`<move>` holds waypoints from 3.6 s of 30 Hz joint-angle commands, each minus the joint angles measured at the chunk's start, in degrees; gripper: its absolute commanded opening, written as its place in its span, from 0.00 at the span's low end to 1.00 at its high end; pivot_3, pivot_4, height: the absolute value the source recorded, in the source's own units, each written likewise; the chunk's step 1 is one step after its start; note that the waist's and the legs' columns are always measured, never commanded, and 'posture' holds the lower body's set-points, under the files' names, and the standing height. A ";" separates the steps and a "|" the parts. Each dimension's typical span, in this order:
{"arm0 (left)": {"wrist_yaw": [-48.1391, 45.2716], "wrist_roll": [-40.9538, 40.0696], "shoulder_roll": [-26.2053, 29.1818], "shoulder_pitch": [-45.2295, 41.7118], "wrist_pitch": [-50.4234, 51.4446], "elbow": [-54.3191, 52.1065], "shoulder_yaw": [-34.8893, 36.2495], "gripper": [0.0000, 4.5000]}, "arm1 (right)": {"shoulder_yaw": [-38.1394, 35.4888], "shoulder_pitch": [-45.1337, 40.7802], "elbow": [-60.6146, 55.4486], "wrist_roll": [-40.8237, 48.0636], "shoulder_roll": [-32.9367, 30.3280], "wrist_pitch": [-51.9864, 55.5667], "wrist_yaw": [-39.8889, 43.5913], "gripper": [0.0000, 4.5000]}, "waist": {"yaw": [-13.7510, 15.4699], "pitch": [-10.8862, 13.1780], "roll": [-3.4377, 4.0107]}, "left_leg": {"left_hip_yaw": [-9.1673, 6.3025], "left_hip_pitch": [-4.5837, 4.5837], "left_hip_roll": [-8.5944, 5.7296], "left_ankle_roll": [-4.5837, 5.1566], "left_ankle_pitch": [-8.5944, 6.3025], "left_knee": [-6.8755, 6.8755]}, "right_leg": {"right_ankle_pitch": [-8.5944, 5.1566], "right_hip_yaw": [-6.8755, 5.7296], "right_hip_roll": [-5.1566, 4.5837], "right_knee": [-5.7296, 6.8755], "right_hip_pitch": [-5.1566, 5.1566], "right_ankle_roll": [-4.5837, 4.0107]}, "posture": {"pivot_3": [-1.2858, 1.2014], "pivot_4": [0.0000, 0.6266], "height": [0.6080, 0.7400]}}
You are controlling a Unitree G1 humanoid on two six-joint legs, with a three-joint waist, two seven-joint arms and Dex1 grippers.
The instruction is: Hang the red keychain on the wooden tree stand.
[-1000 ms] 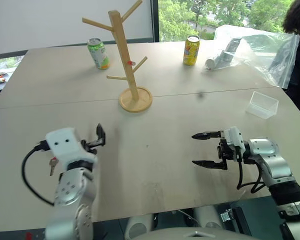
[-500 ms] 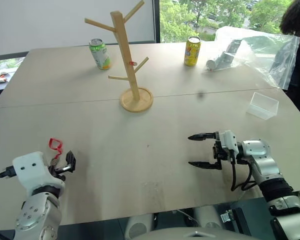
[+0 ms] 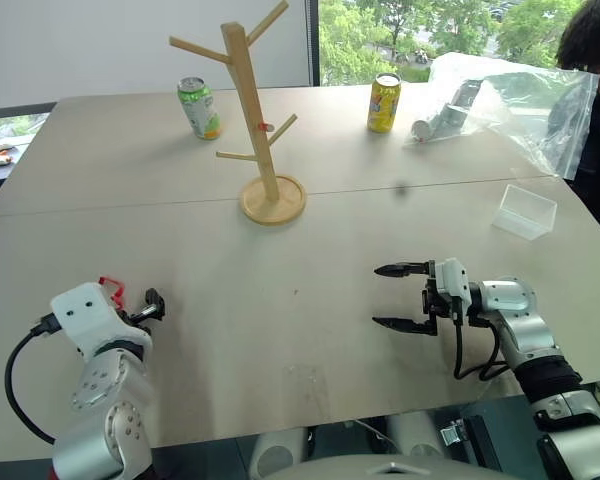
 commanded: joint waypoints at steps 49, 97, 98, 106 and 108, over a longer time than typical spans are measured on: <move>7.05 -0.53 -0.83 -10.48 6.78 1.65 5.23 0.02 | -1.86 1.96 -9.19 3.33 -2.20 6.34 -5.05 1.00 | 1.04 0.00 -0.02 | 0.00 -0.01 -0.05 0.00 0.00 0.00 | 0.00 -0.02 -0.07 0.00 0.00 0.00 | 0.52 0.24 1.00; -8.65 24.61 -1.95 -25.97 -50.48 21.09 -36.51 0.02 | -17.30 -19.59 -27.18 24.60 -6.46 47.39 -30.07 1.00 | 1.07 0.07 0.01 | -0.08 -0.22 -0.19 0.10 -0.02 -0.05 | 0.14 -0.24 -0.20 -0.15 -0.03 0.20 | 0.52 0.24 1.00; -8.74 24.60 -2.05 -25.77 -50.68 20.87 -36.58 0.02 | -17.26 -19.65 -27.18 24.61 -6.49 47.43 -29.96 1.00 | 1.07 0.07 0.01 | -0.08 -0.22 -0.19 0.10 -0.02 -0.05 | 0.14 -0.24 -0.20 -0.15 -0.03 0.20 | 0.52 0.24 1.00; -11.81 24.42 -2.85 -24.03 -54.27 19.20 -40.08 0.02 | -17.31 -19.37 -27.30 24.61 -5.90 46.88 -29.57 1.00 | 1.07 0.07 0.01 | -0.07 -0.22 -0.19 0.10 -0.02 -0.05 | 0.14 -0.24 -0.21 -0.15 -0.03 0.20 | 0.52 0.24 1.00; -11.70 24.41 -2.84 -23.62 -55.13 19.07 -39.88 0.02 | -17.21 -19.26 -27.39 24.58 -5.92 46.90 -29.46 1.00 | 1.07 0.07 0.01 | -0.08 -0.22 -0.18 0.10 -0.02 -0.05 | 0.14 -0.23 -0.22 -0.15 -0.03 0.19 | 0.52 0.24 1.00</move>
